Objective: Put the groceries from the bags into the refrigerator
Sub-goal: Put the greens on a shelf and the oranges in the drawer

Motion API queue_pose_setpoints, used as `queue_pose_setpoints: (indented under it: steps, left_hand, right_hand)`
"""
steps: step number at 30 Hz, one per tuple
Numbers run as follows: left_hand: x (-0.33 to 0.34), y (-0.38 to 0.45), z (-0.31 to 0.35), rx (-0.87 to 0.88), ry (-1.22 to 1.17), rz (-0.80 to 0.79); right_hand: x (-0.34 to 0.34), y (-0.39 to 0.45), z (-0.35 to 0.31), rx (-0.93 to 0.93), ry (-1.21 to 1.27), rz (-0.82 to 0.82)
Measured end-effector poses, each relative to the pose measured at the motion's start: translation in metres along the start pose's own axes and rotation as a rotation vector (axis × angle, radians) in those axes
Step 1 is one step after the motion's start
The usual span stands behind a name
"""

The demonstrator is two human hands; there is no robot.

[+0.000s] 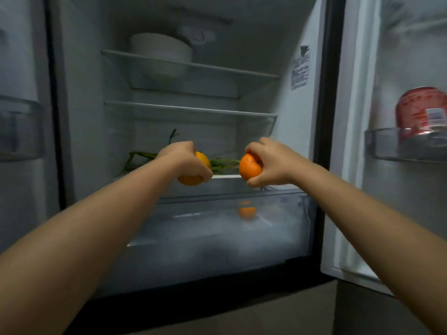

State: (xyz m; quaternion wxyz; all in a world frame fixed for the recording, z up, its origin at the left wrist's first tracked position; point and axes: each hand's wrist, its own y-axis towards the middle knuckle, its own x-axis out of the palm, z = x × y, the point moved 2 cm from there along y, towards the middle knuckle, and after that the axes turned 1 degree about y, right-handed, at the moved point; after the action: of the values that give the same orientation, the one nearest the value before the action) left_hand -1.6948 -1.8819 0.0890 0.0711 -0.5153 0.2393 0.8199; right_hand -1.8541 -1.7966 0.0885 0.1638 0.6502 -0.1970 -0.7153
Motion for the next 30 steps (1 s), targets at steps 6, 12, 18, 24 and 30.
queue_pose_setpoints:
  steps: [6, 12, 18, 24, 30]
  left_hand:
    - [0.038, 0.078, 0.002, -0.045, 0.200, -0.185]
    - [0.086, 0.134, -0.010, -0.057, 0.329, -0.511]
    - [0.138, 0.173, -0.022, -0.089, 0.324, -0.636]
    - [0.186, 0.175, -0.023, 0.086, 0.500, -0.672]
    - [0.207, 0.183, -0.020, 0.108, 0.479, -0.692]
  right_hand:
    - [0.075, 0.097, 0.030, -0.207, -0.195, -0.334]
    - [0.136, 0.143, 0.042, -0.340, -0.316, -0.660]
    - [0.187, 0.176, 0.050, -0.414, -0.299, -0.818]
    - [0.232, 0.178, 0.058, -0.413, -0.180, -0.898]
    - [0.251, 0.177, 0.062, -0.410, -0.165, -0.920]
